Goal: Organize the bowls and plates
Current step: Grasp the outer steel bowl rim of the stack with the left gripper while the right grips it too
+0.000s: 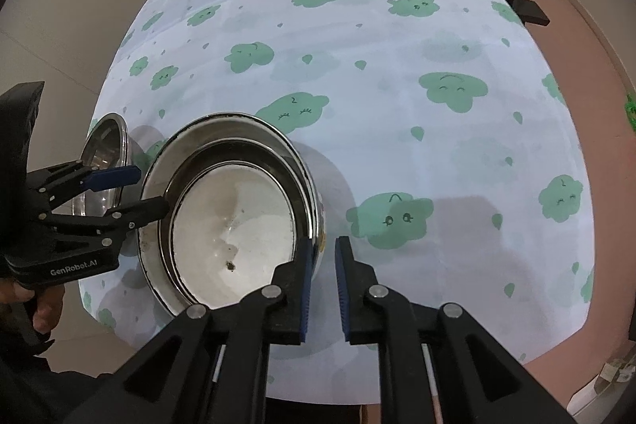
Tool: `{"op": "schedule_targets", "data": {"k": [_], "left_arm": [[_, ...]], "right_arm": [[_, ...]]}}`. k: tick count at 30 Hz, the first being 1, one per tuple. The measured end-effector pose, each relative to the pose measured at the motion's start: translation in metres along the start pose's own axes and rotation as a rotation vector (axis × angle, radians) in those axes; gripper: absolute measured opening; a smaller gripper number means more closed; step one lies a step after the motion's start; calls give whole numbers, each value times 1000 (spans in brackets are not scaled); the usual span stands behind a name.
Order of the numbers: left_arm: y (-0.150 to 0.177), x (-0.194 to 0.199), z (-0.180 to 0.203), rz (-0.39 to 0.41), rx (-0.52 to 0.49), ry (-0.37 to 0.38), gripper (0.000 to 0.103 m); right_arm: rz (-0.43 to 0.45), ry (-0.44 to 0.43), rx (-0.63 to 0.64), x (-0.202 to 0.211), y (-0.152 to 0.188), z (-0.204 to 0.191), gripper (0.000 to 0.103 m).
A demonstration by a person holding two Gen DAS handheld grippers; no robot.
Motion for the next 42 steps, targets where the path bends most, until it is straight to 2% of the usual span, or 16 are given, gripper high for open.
{"op": "schedule_targets", "data": {"k": [4,9,12,16,19,25,42], "left_arm": [[0,-4,2,-15,0,22,55],[2,-7,11,-35,8,81,31],[2,-7,13,-35,-2,70,31],[2,-9,13,-43,25,98,31],[2,-7,13,-37,19,94,30],[2,-6,9,-30,25,100,29],[2,-2,15,-19,1,61,29]], "right_arm": [[-3,-12,6,-6,0,-3,13],[-13,-38,-3,-7,0,-2,13],[-14,-41,4,-7,0,-4,12],[-43,-68,-10,-17,2,-5,11],[-37,-41,20,-16,3,-9,10],[-42,-47,20,-15,4,-9,10],[-36,-34,25,-10,2,-6,10]]}}
Point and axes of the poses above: each gripper's, at about its wrist camera, not at the fingertips, and x roughly against the way its jaws point, z to its right, y to its underside, the point moved 9 cm from there along -x, roughly the way its jaws point, and after that the axes turned 2 degrees about -x, right-handed, at the moved point
